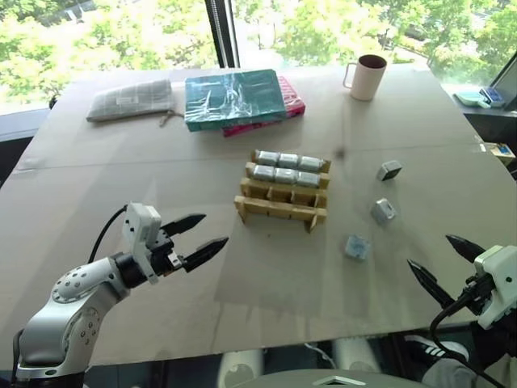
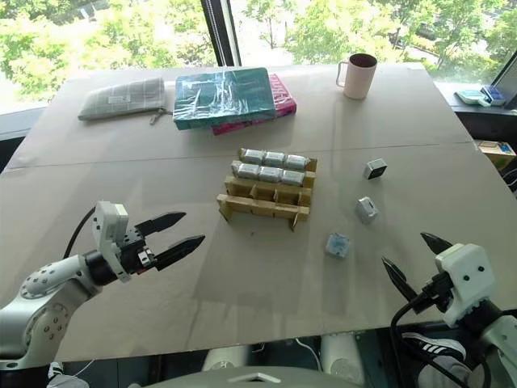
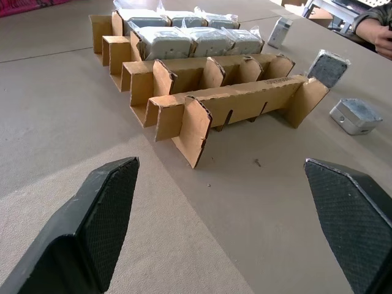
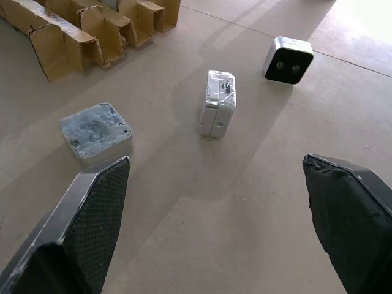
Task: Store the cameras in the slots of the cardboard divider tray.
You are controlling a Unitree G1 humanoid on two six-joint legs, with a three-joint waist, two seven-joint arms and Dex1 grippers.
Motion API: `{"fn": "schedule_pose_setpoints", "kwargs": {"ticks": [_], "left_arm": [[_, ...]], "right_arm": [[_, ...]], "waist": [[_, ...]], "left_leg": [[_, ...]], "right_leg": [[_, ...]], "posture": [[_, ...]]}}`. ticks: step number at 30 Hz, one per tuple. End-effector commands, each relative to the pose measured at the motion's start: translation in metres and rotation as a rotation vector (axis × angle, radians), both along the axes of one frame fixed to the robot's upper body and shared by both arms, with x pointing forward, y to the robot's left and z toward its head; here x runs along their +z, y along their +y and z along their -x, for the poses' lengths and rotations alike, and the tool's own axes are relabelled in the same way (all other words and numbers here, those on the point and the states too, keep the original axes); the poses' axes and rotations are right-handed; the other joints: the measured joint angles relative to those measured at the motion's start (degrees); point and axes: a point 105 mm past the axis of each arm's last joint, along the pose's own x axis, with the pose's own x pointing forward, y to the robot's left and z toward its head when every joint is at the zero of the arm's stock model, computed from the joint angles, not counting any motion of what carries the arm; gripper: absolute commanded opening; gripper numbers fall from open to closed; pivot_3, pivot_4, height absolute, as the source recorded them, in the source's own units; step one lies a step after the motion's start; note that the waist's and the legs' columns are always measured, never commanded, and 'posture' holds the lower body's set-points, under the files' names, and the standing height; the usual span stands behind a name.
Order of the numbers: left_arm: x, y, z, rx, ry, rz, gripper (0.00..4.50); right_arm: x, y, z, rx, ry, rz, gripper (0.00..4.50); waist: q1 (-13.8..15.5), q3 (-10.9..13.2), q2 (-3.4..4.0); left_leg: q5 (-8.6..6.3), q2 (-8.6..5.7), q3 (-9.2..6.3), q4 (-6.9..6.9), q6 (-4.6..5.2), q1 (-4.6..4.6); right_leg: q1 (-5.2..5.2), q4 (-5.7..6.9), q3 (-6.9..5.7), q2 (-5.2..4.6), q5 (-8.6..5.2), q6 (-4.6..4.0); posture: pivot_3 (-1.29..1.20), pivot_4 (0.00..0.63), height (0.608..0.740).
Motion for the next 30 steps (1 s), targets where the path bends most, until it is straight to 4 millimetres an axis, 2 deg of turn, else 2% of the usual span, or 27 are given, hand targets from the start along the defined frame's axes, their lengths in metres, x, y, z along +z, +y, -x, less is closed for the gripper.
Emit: {"fn": "schedule_pose_setpoints", "kwargs": {"ticks": [1,3,6,8,11,16,20,24,29,30], "left_arm": [[0.014,-0.012,0.0,-0.056,-0.06,0.013,4.48],[0.023,-0.019,0.001,-0.131,-0.066,0.053,4.48],[0.035,-0.019,0.009,-0.284,-0.079,0.076,4.48],[0.037,-0.02,0.017,-0.389,-0.092,0.044,4.48],[0.036,-0.02,0.027,-0.525,-0.092,0.003,4.48],[0.041,-0.022,0.037,-0.637,-0.071,-0.012,4.48],[0.049,-0.032,0.039,-0.65,-0.103,-0.027,4.48],[0.052,-0.04,0.041,-0.657,-0.113,-0.033,4.48],[0.054,-0.05,0.043,-0.654,-0.121,-0.054,4.48],[0.056,-0.051,0.045,-0.651,-0.122,-0.056,4.5]], "right_arm": [[0.011,0.005,-0.001,0.022,-0.035,-0.009,4.5],[0.014,0.02,-0.004,0.073,-0.017,-0.025,4.5],[0.016,0.049,-0.007,0.249,0.034,-0.046,4.5],[0.015,0.059,-0.012,0.318,0.055,-0.047,4.5],[0.01,0.066,-0.026,0.38,0.08,-0.017,4.5],[-0.008,0.063,-0.045,0.41,0.141,0.045,4.5],[-0.027,0.061,-0.044,0.46,0.2,0.077,4.5],[-0.037,0.062,-0.049,0.478,0.209,0.087,4.5],[-0.048,0.063,-0.069,0.447,0.173,0.101,4.5],[-0.048,0.063,-0.072,0.442,0.167,0.096,4.25]], "waist": [[0.03,0.0,0.0],[0.12,-0.01,-0.01],[-0.12,-0.02,-0.03],[-0.22,-0.02,-0.02],[-0.14,-0.01,0.01],[0.41,0.01,-0.03],[0.85,0.01,-0.03],[1.17,0.01,-0.02],[1.16,0.01,-0.03],[1.17,0.01,-0.03]], "left_leg": [[0.0,0.0,0.0,0.0,0.0,0.0],[0.0,0.02,-0.01,0.07,0.0,0.04],[0.0,0.05,-0.04,0.18,0.0,0.19],[0.0,0.07,-0.07,0.19,0.0,0.25],[0.0,0.03,-0.07,0.17,0.0,0.21],[0.03,-0.01,-0.11,0.16,0.05,0.06],[0.12,0.0,-0.11,0.2,0.21,0.09],[0.13,0.01,-0.11,0.27,0.22,0.14],[0.15,0.01,-0.1,0.36,0.24,0.15],[0.15,0.01,-0.1,0.37,0.24,0.15]], "right_leg": [[0.0,0.0,0.01,0.01,0.0,0.0],[0.04,0.04,0.0,0.04,-0.08,0.15],[0.17,0.09,0.01,0.02,-0.1,0.21],[0.18,0.09,-0.01,-0.2,-0.09,0.19],[0.15,0.08,-0.06,-0.02,-0.07,0.16],[0.09,0.04,-0.12,0.05,0.03,-0.03],[0.12,0.05,-0.13,0.06,0.0,0.03],[0.18,0.09,-0.13,0.11,-0.07,0.16],[0.23,0.1,-0.11,0.25,-0.06,0.16],[0.23,0.11,-0.11,0.26,-0.06,0.16]], "posture": [[0.0,0.15,0.74],[0.0,0.15,0.74],[0.0,0.15,0.74],[0.0,0.15,0.74],[0.0,0.15,0.74],[0.0,0.15,0.74],[0.0,0.15,0.74],[0.0,0.15,0.74],[0.0,0.15,0.74],[0.0,0.15,0.74]]}}
